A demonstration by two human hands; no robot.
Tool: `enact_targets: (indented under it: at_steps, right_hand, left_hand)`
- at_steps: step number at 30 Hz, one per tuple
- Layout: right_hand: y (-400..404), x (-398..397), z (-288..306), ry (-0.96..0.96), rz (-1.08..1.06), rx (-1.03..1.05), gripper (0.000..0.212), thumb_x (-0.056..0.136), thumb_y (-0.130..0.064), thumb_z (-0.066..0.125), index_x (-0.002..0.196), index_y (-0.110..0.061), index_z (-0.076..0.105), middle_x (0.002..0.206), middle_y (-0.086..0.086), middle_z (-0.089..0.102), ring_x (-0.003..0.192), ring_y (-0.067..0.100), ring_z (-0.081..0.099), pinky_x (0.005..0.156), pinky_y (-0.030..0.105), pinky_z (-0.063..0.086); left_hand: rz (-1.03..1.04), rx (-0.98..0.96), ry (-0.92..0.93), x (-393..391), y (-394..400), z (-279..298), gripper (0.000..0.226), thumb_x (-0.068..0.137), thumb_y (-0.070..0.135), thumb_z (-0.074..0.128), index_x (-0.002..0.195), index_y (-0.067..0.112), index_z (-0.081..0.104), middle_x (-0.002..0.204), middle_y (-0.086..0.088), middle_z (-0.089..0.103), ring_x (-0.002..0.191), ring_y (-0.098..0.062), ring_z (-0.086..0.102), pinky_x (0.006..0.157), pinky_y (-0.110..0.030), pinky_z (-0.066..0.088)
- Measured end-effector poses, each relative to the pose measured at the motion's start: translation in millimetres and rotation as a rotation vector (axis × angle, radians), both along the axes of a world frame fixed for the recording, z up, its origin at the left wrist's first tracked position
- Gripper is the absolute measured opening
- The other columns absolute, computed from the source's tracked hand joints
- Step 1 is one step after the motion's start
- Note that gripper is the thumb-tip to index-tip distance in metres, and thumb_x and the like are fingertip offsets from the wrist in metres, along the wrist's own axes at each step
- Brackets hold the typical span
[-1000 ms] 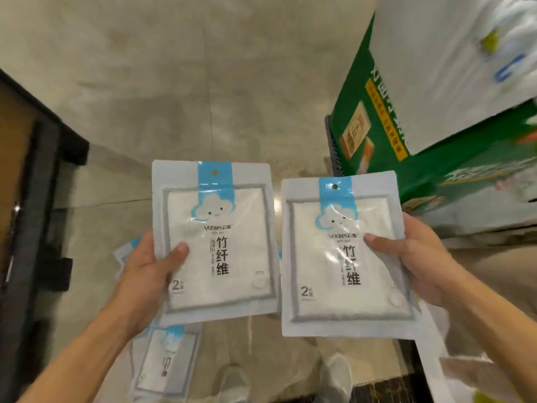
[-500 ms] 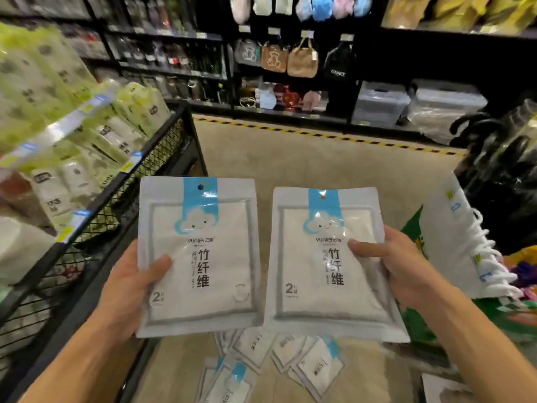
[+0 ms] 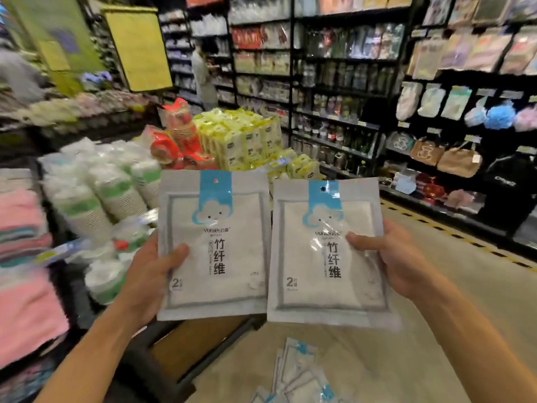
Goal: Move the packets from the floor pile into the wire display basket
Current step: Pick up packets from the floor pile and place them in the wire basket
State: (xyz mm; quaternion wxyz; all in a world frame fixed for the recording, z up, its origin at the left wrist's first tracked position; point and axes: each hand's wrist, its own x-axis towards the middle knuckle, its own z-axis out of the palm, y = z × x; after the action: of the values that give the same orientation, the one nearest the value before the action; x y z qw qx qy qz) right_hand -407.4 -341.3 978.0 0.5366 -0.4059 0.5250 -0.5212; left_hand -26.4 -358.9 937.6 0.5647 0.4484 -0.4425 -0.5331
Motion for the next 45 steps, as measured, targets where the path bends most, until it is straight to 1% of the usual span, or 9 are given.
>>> enact_targets:
  at_steps: [3,9,13,18,24,27,33,39,45]
  right_hand:
    - [1.2,17.0,10.4,-0.005,0.147,-0.054,0.035,0.087,0.007,0.069,0.117,-0.01,0.065,0.106,0.016,0.078,0.089,0.034,0.077,0.071,0.044,0.065]
    - [26.1,70.3,12.1,-0.045,0.395,-0.089,0.033,0.085,0.01,0.07,0.114,-0.007,0.068,0.098,0.014,0.079,0.079,0.027,0.078,0.063,0.034,0.063]
    - [53.1,120.7,12.5,-0.068,0.577,-0.065,0.042,0.084,0.005,0.072,0.124,-0.004,0.065,0.108,0.018,0.077,0.094,0.036,0.076,0.071,0.041,0.064]
    - [101.3,195.0,27.1,-0.051,0.762,-0.116,0.034,0.087,0.006,0.071,0.119,-0.004,0.066,0.098,0.014,0.079,0.083,0.028,0.078,0.061,0.032,0.061]
    - [172.6,296.7,30.7,-0.09,0.94,-0.12,0.041,0.086,0.004,0.072,0.125,-0.008,0.063,0.106,0.018,0.077,0.094,0.039,0.076,0.082,0.054,0.061]
    - [218.9,354.8,27.0,-0.099,1.021,-0.111,0.041,0.086,0.005,0.072,0.125,-0.004,0.063,0.107,0.021,0.077,0.096,0.043,0.075,0.09,0.061,0.058]
    - [301.9,455.3,15.0,-0.128,1.158,-0.074,0.043,0.084,0.007,0.07,0.125,0.0,0.064,0.104,0.021,0.077,0.088,0.039,0.077,0.067,0.042,0.063]
    - [337.0,521.9,8.2,-0.131,1.246,-0.027,0.043,0.085,0.008,0.069,0.125,-0.006,0.063,0.107,0.02,0.077,0.093,0.04,0.076,0.072,0.048,0.065]
    - [326.2,587.5,-12.9,-0.116,1.297,0.024,0.044,0.085,0.006,0.069,0.126,-0.008,0.061,0.109,0.018,0.077,0.095,0.039,0.076,0.072,0.049,0.065]
  left_hand:
    - [0.167,-0.006,0.026,15.0,58.6,7.5,0.044,0.088,0.007,0.063,0.131,0.012,0.059,0.125,-0.017,0.071,0.11,-0.04,0.069,0.085,-0.05,0.061]
    - [0.439,-0.007,0.019,40.1,191.9,11.4,0.049,0.083,0.01,0.066,0.132,0.015,0.059,0.124,-0.016,0.072,0.109,-0.038,0.071,0.084,-0.051,0.061]
    - [0.589,0.019,-0.051,59.5,278.1,16.9,0.094,0.047,0.049,0.099,0.128,0.02,0.062,0.118,-0.014,0.074,0.103,-0.035,0.074,0.075,-0.045,0.064]
    - [0.762,-0.024,-0.003,88.8,371.9,27.4,0.041,0.083,0.014,0.067,0.123,0.018,0.063,0.114,-0.014,0.076,0.098,-0.034,0.075,0.071,-0.044,0.064]
    - [0.961,-0.017,0.006,139.4,484.3,25.4,0.073,0.064,0.036,0.092,0.127,0.015,0.061,0.116,-0.016,0.074,0.1,-0.037,0.074,0.073,-0.046,0.064]
    - [1.041,0.015,-0.01,171.6,549.2,20.7,0.048,0.08,0.019,0.07,0.127,0.017,0.059,0.113,-0.014,0.076,0.097,-0.036,0.075,0.074,-0.05,0.064]
    - [1.182,0.08,-0.045,226.7,656.8,20.4,0.042,0.089,0.014,0.065,0.129,0.025,0.058,0.119,-0.007,0.075,0.105,-0.034,0.073,0.091,-0.059,0.056]
    - [1.214,0.035,0.049,273.8,699.9,16.1,0.052,0.081,0.008,0.064,0.132,0.014,0.057,0.115,-0.013,0.075,0.097,-0.034,0.075,0.068,-0.041,0.064]
    - [1.244,0.093,0.099,330.1,698.7,-7.3,0.052,0.085,0.004,0.065,0.136,0.006,0.053,0.121,-0.019,0.072,0.105,-0.04,0.072,0.074,-0.046,0.064]
